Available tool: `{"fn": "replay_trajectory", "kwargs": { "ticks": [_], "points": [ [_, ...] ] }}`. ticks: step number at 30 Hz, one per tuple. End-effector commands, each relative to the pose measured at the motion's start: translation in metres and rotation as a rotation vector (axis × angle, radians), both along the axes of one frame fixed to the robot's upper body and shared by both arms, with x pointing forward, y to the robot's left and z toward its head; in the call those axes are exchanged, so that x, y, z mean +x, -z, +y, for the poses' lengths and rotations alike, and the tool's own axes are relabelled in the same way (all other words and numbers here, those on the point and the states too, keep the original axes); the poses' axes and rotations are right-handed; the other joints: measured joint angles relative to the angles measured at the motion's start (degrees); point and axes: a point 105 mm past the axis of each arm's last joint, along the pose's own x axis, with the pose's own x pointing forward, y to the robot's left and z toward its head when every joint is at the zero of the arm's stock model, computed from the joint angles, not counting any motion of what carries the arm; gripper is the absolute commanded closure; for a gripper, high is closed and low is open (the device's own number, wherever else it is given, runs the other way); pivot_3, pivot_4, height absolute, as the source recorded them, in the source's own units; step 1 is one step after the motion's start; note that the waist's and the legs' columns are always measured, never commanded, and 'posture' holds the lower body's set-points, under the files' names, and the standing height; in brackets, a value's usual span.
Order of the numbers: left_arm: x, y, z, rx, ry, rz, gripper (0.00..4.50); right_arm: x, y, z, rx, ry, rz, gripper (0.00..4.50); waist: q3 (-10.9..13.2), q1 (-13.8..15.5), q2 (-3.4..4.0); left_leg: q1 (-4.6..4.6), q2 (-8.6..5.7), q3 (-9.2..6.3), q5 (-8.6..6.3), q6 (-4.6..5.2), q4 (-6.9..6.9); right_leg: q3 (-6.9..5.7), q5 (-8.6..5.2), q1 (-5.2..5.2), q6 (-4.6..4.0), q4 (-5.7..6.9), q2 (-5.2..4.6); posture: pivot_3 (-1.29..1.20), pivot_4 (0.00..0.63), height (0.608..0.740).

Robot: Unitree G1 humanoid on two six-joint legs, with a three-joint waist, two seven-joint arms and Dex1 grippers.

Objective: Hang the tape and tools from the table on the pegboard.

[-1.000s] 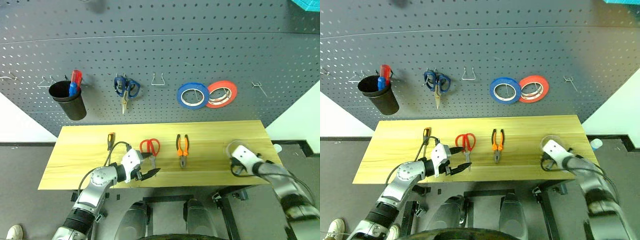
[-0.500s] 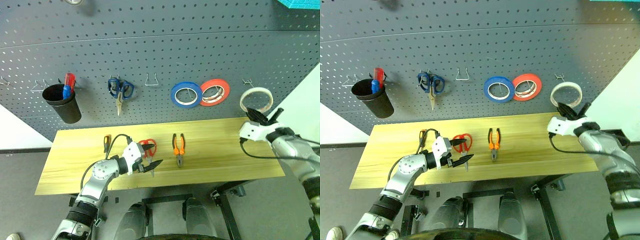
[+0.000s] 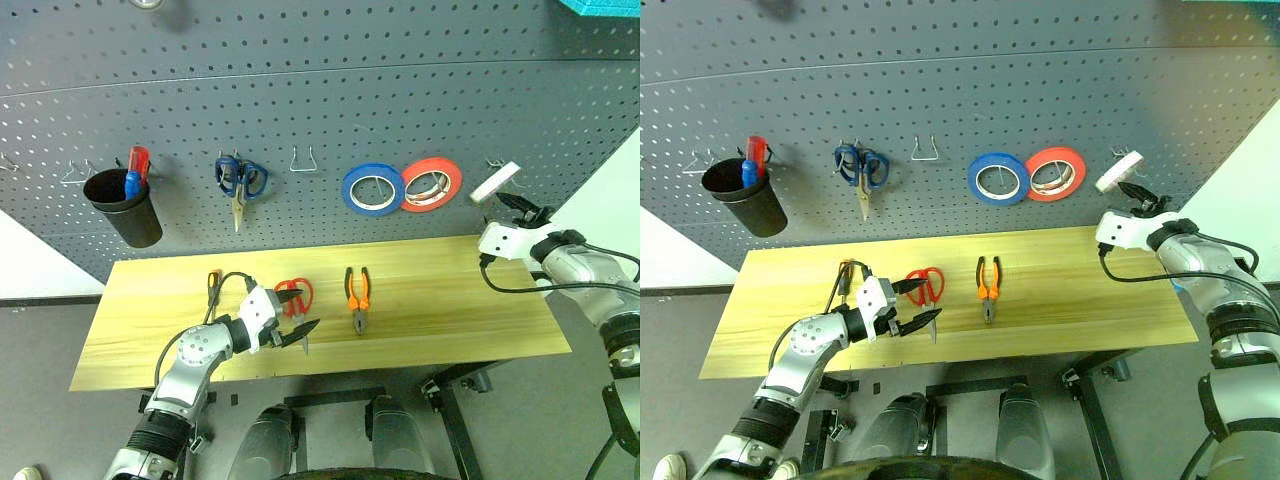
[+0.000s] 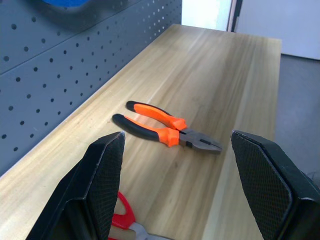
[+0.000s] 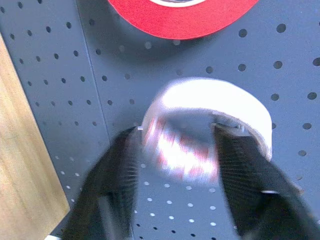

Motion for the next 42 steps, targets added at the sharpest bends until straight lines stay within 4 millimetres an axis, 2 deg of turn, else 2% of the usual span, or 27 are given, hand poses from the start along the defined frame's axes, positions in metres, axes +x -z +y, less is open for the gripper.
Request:
{"fn": "replay_trajectory", "kwargs": {
  "ticks": [1,4,6,8,12,13,14,19,25,29,36,39,42],
  "points": [
    [0.002,-0.013,0.005,-0.012,-0.012,-0.056,0.94,-0.013,0.024,0.022,0.0,-0.114,0.102,1.69,-0.1,0.0,-0.05,0.01,0.01,0.0,0.0,0.0,0.0,0.0,0.0,0.0,0.0,0.01,0.01,-0.05,0.081,0.733],
    [0.004,-0.01,0.014,0.014,-0.028,-0.044,0.94,-0.036,0.066,0.05,0.089,-0.213,0.301,1.69,-0.1,0.0,-0.09,0.01,0.01,-0.01,0.0,0.0,0.0,0.0,0.0,0.01,0.02,0.01,0.01,-0.06,0.086,0.733],
    [0.007,-0.006,0.024,0.044,-0.045,-0.025,0.94,-0.048,0.086,0.073,0.2,-0.261,0.411,1.69,-0.1,-0.1,-0.11,0.02,0.01,0.0,0.0,0.0,0.01,0.01,0.0,0.02,0.02,0.01,0.01,-0.07,0.088,0.733],
    [0.009,-0.002,0.032,0.072,-0.058,-0.002,0.94,-0.055,0.096,0.092,0.303,-0.288,0.484,1.69,-0.1,-0.4,-0.09,0.06,0.02,0.05,0.0,0.0,0.01,0.07,0.0,0.02,0.02,0.03,0.01,-0.07,0.091,0.733],
    [0.009,0.009,0.044,0.128,-0.033,0.067,0.94,-0.054,0.114,0.123,0.548,-0.219,0.634,0.55,-0.2,-1.0,-0.16,0.14,0.05,0.06,0.03,0.04,0.09,0.13,0.01,0.05,0.03,0.1,0.07,-0.07,0.096,0.733],
    [0.008,0.01,0.046,0.134,-0.022,0.077,0.94,-0.054,0.116,0.128,0.589,-0.204,0.661,0.2,-0.2,-0.9,-0.16,0.15,0.07,0.02,0.06,0.08,0.1,0.12,0.0,0.05,0.01,0.11,0.12,-0.06,0.097,0.733],
    [0.009,0.012,0.049,0.137,-0.014,0.1,0.94,-0.052,0.118,0.134,0.668,-0.158,0.706,0.04,-0.2,-0.8,-0.15,0.15,0.07,0.01,0.08,0.1,0.11,0.12,0.01,0.05,0.01,0.13,0.12,-0.06,0.097,0.733],
    [0.008,0.022,0.061,0.207,0.045,0.167,0.94,-0.045,0.124,0.165,0.873,0.002,0.84,0.04,-0.2,0.0,-0.14,0.12,0.14,-0.07,0.09,0.1,0.1,0.11,0.15,-0.06,-0.21,0.2,0.26,-0.06,0.103,0.733],
    [0.017,0.022,0.074,0.249,0.046,0.177,0.94,-0.038,0.126,0.197,1.003,0.195,0.964,0.04,-0.2,0.0,-0.13,0.01,0.3,-0.14,0.09,0.09,0.06,0.11,0.3,-0.25,-0.13,0.2,0.48,-0.07,0.104,0.733],
    [0.022,0.021,0.08,0.254,0.037,0.174,0.94,-0.026,0.128,0.208,1.038,0.335,0.967,0.04,-0.2,-0.1,-0.13,-0.03,0.59,-0.13,0.09,0.08,0.04,0.11,0.42,-0.35,-0.29,0.19,0.76,-0.08,0.103,0.733],
    [0.023,0.02,0.079,0.245,0.04,0.17,0.94,-0.007,0.135,0.214,1.068,0.51,0.93,0.04,-0.2,-0.8,-0.11,-0.02,0.82,-0.08,0.09,0.08,-0.04,0.1,0.51,-0.44,-0.43,0.18,0.98,-0.08,0.099,0.733],
    [0.023,0.02,0.078,0.238,0.04,0.171,0.94,-0.006,0.14,0.215,1.078,0.558,0.93,0.04,-0.2,-1.5,-0.1,-0.06,0.82,-0.07,0.09,0.08,-0.04,0.1,0.52,-0.46,-0.42,0.17,0.98,-0.08,0.098,0.733],
    [0.023,0.02,0.077,0.227,0.039,0.169,0.94,-0.012,0.146,0.224,1.085,0.572,0.972,0.04,-0.2,-1.7,-0.08,-0.05,0.82,-0.07,0.09,0.08,-0.05,0.11,0.52,-0.47,-0.42,0.19,0.98,-0.08,0.098,0.733]
  ]
}}
